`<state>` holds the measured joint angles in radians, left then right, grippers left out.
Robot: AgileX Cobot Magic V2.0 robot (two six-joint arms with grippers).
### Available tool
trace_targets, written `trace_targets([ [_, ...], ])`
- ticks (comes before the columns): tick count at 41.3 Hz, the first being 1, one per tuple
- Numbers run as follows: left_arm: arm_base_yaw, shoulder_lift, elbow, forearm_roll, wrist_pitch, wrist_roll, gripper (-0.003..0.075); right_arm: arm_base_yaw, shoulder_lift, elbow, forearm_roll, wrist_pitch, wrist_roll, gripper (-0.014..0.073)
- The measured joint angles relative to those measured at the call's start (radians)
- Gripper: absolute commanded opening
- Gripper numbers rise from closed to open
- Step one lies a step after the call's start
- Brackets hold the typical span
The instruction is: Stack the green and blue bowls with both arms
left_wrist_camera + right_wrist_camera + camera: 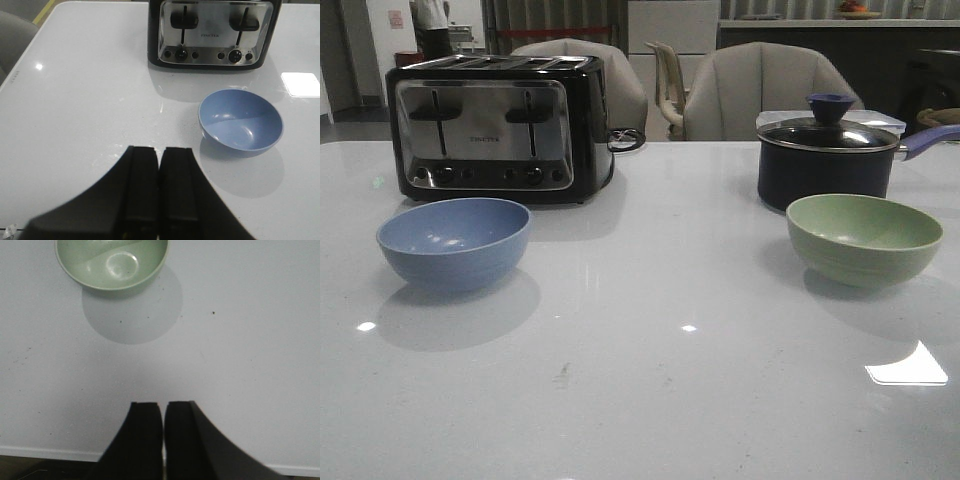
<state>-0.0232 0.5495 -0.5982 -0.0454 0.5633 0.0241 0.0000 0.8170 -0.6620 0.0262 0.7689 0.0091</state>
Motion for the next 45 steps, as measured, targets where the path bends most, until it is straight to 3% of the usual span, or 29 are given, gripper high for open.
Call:
trace_targets([
  [3,0.000,0.000,0.000,0.000,0.000,0.000,0.0101,0.000,0.000,0.000,0.000,-0.013,0.000,0.0514],
  [6,0.000,0.000,0.000,0.000,0.000,0.000,0.0101,0.000,0.000,0.000,0.000,-0.048,0.000,0.0545],
  [14,0.000,0.000,0.000,0.000,0.000,0.000,0.0101,-0.001,0.041,-0.034,-0.002,-0.106,0.000,0.0538],
  [29,0.000,0.000,0.000,0.000,0.002,0.000,0.0100,-0.089,0.442,-0.299,-0.002,-0.024,0.000,0.0538],
  [45,0.000,0.000,0.000,0.000,0.002,0.000,0.0100,-0.089,0.845,-0.552,0.214,0.010,-0.165,0.0538],
])
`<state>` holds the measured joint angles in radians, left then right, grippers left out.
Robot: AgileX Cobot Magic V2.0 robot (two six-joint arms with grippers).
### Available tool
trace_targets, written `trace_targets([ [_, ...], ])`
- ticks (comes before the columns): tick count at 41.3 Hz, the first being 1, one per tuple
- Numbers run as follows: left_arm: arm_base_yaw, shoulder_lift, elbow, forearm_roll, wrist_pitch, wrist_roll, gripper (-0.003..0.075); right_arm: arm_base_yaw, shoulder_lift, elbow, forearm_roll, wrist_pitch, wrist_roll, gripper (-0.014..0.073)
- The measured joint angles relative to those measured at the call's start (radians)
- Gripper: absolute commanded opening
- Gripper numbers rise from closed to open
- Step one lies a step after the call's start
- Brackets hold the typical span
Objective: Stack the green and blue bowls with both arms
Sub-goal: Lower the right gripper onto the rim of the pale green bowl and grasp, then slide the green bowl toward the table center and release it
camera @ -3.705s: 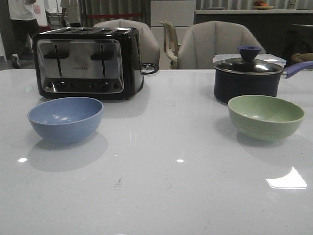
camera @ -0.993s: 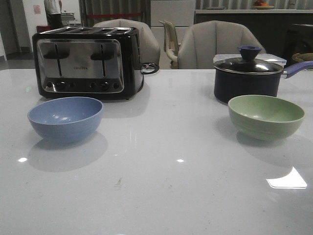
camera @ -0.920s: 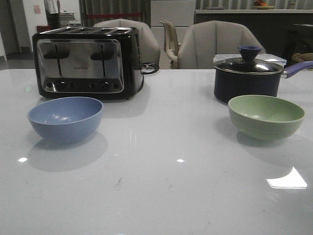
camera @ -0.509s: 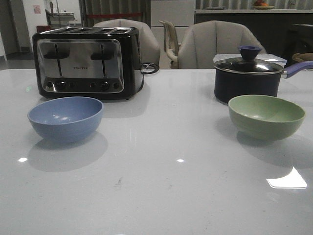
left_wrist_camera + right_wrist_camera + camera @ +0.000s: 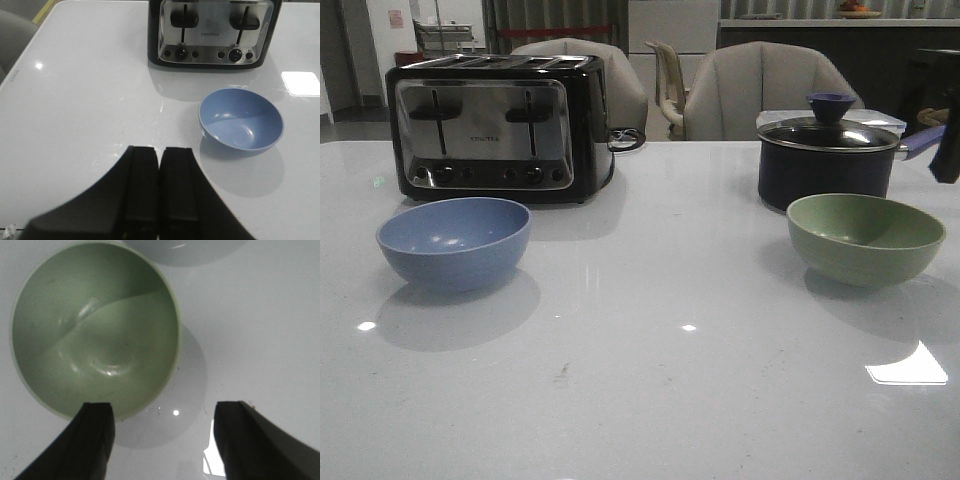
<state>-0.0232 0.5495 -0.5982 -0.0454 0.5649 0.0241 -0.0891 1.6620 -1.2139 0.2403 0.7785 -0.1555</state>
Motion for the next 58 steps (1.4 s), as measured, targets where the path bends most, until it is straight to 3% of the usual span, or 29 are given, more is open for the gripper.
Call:
trace_targets([
  [15,0.000,0.000,0.000,0.000,0.000,0.000,0.0101,0.000,0.233,-0.144,0.020,-0.026,-0.021,0.0522],
  [28,0.000,0.000,0.000,0.000,0.000,0.000,0.0101,0.000,0.308,-0.174,0.020,-0.035,-0.027,0.0178],
  [39,0.000,0.000,0.000,0.000,0.000,0.000,0.0100,0.000,0.308,-0.178,0.022,-0.037,-0.029,0.0043],
  [49,0.000,0.000,0.000,0.000,0.000,0.000,0.0101,0.018,0.266,-0.178,0.020,-0.028,-0.031,0.0035],
  [58,0.000,0.000,0.000,0.000,0.000,0.000,0.0100,0.145,0.176,-0.178,0.020,-0.016,-0.057,0.0035],
])
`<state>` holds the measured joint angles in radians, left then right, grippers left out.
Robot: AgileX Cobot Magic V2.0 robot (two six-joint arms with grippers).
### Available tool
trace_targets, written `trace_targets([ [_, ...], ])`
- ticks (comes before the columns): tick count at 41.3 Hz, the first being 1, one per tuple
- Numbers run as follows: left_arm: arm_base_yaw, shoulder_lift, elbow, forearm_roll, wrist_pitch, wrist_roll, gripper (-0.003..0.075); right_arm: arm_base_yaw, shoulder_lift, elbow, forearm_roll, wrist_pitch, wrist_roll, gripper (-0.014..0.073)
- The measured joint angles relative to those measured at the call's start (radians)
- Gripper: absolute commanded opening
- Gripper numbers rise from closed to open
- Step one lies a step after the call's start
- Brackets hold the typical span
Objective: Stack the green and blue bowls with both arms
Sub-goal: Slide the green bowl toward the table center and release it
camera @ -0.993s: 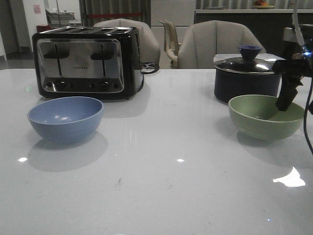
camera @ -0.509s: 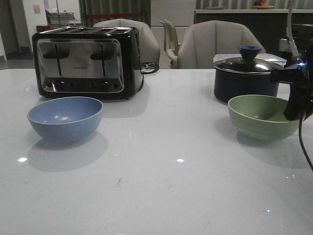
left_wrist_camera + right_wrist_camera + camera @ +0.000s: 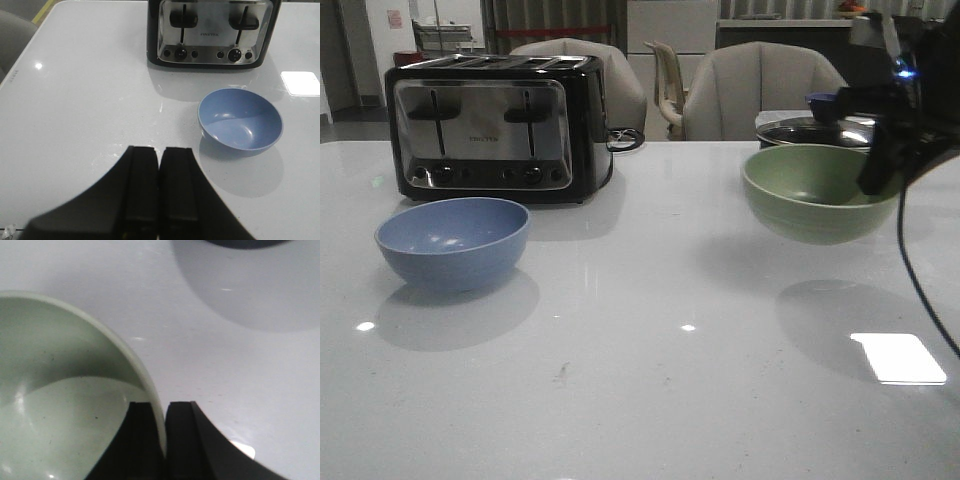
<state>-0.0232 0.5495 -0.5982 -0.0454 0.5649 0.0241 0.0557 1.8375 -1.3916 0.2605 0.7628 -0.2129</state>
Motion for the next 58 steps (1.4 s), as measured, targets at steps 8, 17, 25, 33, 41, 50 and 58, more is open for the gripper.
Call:
trace_targets([
  [8,0.000,0.000,0.000,0.000,0.000,0.000,0.0101,0.163,-0.006,0.000,0.000,0.008,-0.009,0.0035],
  [17,0.000,0.000,0.000,0.000,0.000,0.000,0.0100,0.307,0.050,0.000,0.002,0.008,-0.009,0.0035],
  [25,0.000,0.000,0.000,0.000,0.000,0.000,0.0101,0.351,0.118,0.000,0.008,0.008,-0.009,0.0037],
  [33,0.000,0.000,0.000,0.000,0.000,0.000,0.0100,0.353,0.130,0.000,0.018,0.008,-0.010,0.0183],
  [41,0.000,0.000,0.000,0.000,0.000,0.000,0.0101,0.353,0.130,0.000,0.018,0.030,-0.010,0.0406],
  [50,0.000,0.000,0.000,0.000,0.000,0.000,0.0101,0.353,0.036,0.002,0.018,0.065,-0.011,0.0421],
  [58,0.000,0.000,0.000,0.000,0.000,0.000,0.0101,0.353,-0.193,0.089,0.013,0.064,-0.011,0.0421],
])
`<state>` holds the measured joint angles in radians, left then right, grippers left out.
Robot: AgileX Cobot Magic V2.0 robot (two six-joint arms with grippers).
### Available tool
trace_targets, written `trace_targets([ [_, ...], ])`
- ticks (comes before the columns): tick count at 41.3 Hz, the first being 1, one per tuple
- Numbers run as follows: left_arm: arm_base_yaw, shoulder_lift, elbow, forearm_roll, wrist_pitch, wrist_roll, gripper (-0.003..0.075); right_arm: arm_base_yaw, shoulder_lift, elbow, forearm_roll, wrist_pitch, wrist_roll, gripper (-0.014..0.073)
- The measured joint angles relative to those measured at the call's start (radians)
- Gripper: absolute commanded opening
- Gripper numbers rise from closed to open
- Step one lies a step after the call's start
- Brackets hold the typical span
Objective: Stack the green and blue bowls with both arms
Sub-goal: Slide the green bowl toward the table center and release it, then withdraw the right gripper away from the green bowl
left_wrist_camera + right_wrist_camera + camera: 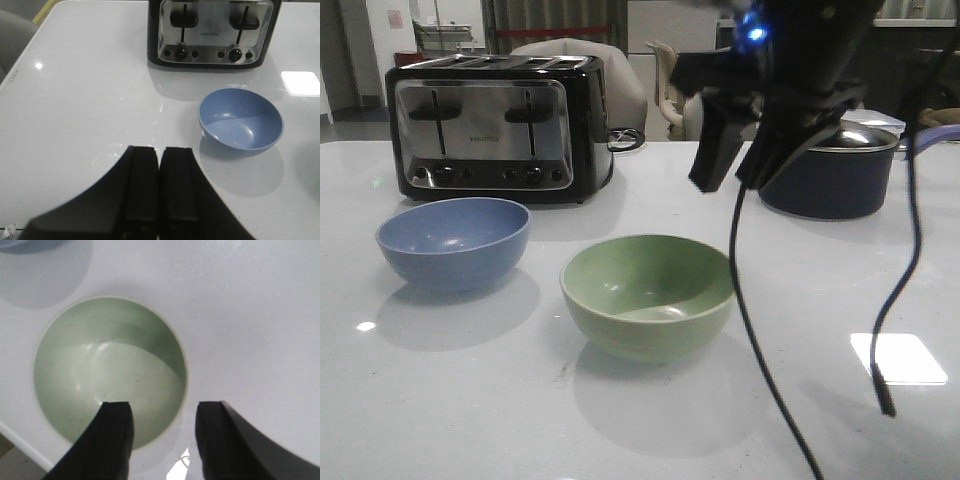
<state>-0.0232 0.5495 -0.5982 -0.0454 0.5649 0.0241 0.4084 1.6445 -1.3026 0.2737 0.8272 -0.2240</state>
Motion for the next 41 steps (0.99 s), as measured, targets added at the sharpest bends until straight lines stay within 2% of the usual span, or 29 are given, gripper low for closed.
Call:
trace_targets([
  [12,0.000,0.000,0.000,0.000,0.000,0.000,0.0101,0.000,-0.423,0.253,-0.074,0.025,0.014,0.0421],
  [25,0.000,0.000,0.000,0.000,0.000,0.000,0.0100,0.000,-0.828,0.485,-0.173,0.079,0.160,0.0421],
  [35,0.000,0.000,0.000,0.000,0.000,0.000,0.0101,0.000,-1.021,0.611,-0.180,0.086,0.180,0.0421],
  [41,0.000,0.000,0.000,0.000,0.000,0.000,0.0101,0.000,-1.056,0.630,-0.180,0.086,0.181,0.0421],
])
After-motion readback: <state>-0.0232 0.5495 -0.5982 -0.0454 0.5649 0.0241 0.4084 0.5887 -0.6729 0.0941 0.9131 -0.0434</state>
